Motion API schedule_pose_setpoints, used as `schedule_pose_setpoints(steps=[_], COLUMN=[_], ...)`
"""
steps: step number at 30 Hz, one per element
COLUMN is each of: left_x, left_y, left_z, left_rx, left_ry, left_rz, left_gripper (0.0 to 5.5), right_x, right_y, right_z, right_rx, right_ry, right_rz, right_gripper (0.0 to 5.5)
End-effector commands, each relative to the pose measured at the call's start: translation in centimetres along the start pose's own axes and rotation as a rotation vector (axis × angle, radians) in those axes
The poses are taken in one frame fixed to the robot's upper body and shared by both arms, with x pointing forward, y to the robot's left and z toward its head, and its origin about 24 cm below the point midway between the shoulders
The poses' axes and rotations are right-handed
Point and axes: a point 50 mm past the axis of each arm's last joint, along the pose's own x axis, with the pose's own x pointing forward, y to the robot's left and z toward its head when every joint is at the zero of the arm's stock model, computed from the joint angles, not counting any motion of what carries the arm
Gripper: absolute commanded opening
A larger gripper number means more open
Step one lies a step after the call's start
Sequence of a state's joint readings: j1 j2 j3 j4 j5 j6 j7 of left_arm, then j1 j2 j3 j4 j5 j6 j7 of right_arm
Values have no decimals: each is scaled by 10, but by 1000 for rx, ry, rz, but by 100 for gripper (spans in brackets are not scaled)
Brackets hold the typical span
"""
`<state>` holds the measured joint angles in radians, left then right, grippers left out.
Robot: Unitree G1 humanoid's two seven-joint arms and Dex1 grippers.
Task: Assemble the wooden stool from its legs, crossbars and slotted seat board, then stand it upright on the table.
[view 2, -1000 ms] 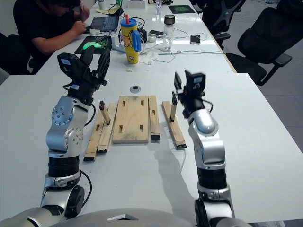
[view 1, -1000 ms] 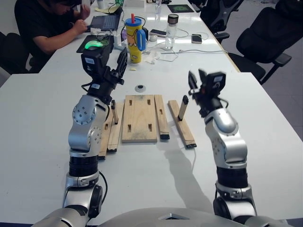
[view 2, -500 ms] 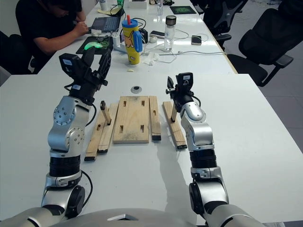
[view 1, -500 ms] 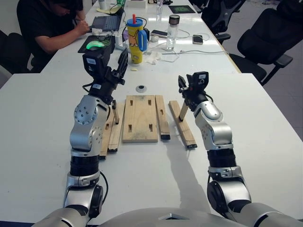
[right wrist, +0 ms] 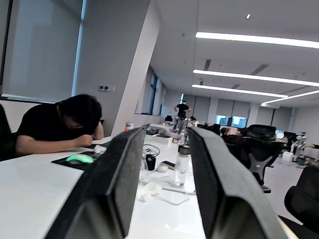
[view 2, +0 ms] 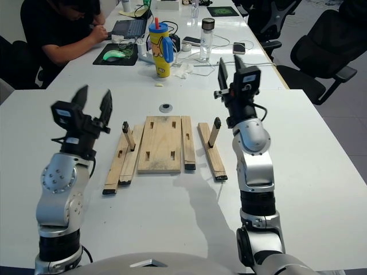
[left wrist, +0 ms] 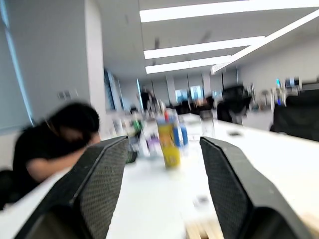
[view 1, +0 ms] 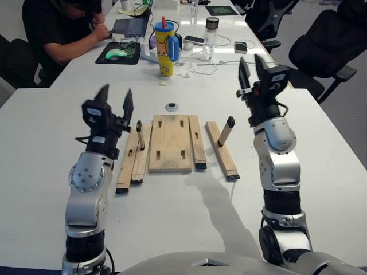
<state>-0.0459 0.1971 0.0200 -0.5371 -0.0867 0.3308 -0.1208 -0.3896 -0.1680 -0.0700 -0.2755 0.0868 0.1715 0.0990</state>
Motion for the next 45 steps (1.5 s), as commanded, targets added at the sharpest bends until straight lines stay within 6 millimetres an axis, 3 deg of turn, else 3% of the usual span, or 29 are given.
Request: schedule_pose_setpoints(steps=[1, 10, 24, 30, 34, 39, 45], left_x=[-5, 1, 4, 19, 43, 66, 71], left_y=[-9, -11, -16, -6, 4, 12, 23], left_z=[-28, -53, -56, -35, 5, 40, 51], left_rx=[1, 47, 72, 123, 8, -118, -366], left_ry=[174, 315, 348, 228, 22, -98, -132], left_rz=[-36, -15, -52, -27, -28, -243, -513], left_gripper=[264, 264, 49, 43, 43, 43, 43], right_x=[-5, -12, -30, -31, -25, -21, -25], right_y=[1, 0, 0, 1, -5, -2, -14], right_z=[-7, -27, -53, -53, -39, -17, -13], right_rx=[21, 53, 62, 55, 70, 446, 687], right_ry=[54, 143, 244, 258, 209, 156, 179], right_rz=[-1, -3, -58, -51, -17, 218, 397], right_gripper=[161, 161, 163, 163, 180, 243, 333])
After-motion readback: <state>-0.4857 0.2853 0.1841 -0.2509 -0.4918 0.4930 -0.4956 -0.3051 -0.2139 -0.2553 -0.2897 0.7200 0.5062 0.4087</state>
